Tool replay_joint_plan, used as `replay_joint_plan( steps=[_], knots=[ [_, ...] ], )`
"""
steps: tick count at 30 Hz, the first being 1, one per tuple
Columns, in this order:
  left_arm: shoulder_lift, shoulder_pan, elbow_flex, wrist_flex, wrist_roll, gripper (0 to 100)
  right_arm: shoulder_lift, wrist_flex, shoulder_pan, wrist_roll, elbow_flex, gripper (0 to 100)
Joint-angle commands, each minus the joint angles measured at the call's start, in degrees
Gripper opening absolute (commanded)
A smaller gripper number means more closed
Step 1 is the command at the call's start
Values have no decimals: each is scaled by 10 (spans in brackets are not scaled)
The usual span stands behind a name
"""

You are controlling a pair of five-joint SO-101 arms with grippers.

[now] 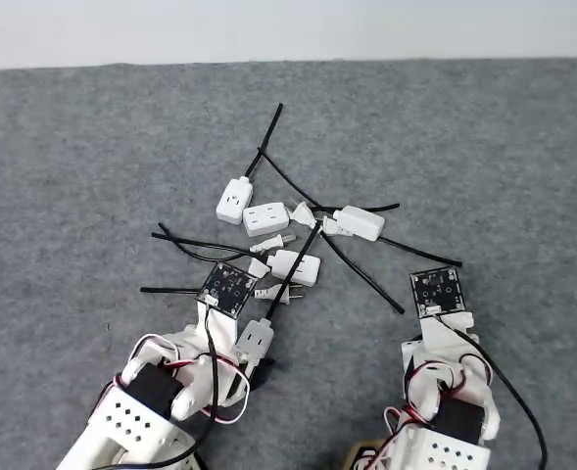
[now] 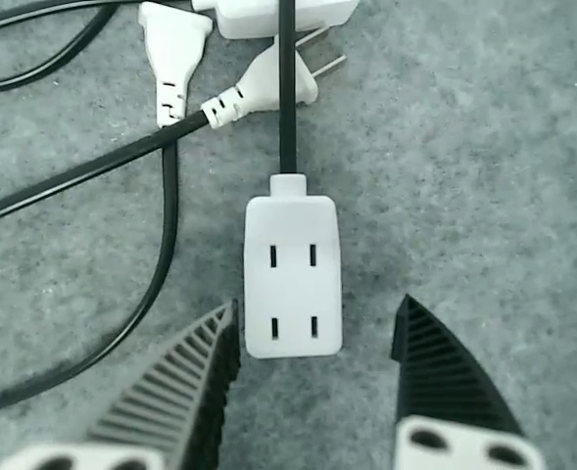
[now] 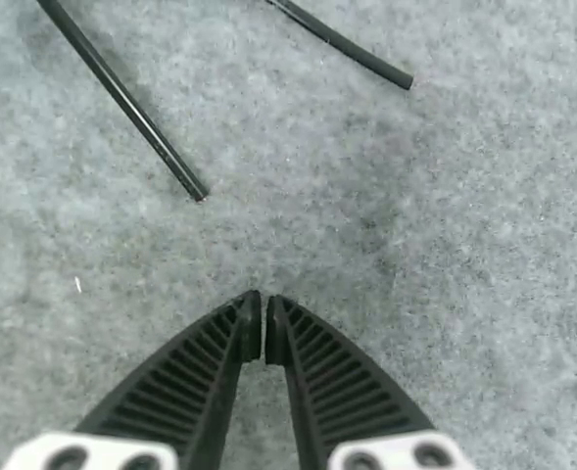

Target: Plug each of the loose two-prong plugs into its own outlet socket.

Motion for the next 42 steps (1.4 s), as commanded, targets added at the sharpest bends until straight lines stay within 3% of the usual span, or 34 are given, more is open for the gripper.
replay_joint_plan(
  steps=[1, 9, 13, 22, 27, 33, 42],
  knots=[
    [65, 2, -48, -23, -3, 239, -7, -8, 6, 10, 9, 19],
    [341, -17, -189, -24, 31, 239, -7, -7, 6, 10, 9, 19],
    [472, -17, -203, -80, 32, 239, -7, -7, 6, 10, 9, 19],
    [634, -17, -307, -35, 33, 227, -7, -9, 6, 10, 9, 19],
    [614, -18, -306, -41, 36, 2, -7, -10, 6, 10, 9, 16],
    [501, -29, -258, -51, 134, 12, -7, -10, 6, 10, 9, 15],
    [142, -74, -138, -40, 137, 13, -7, -10, 6, 10, 9, 15]
  ],
)
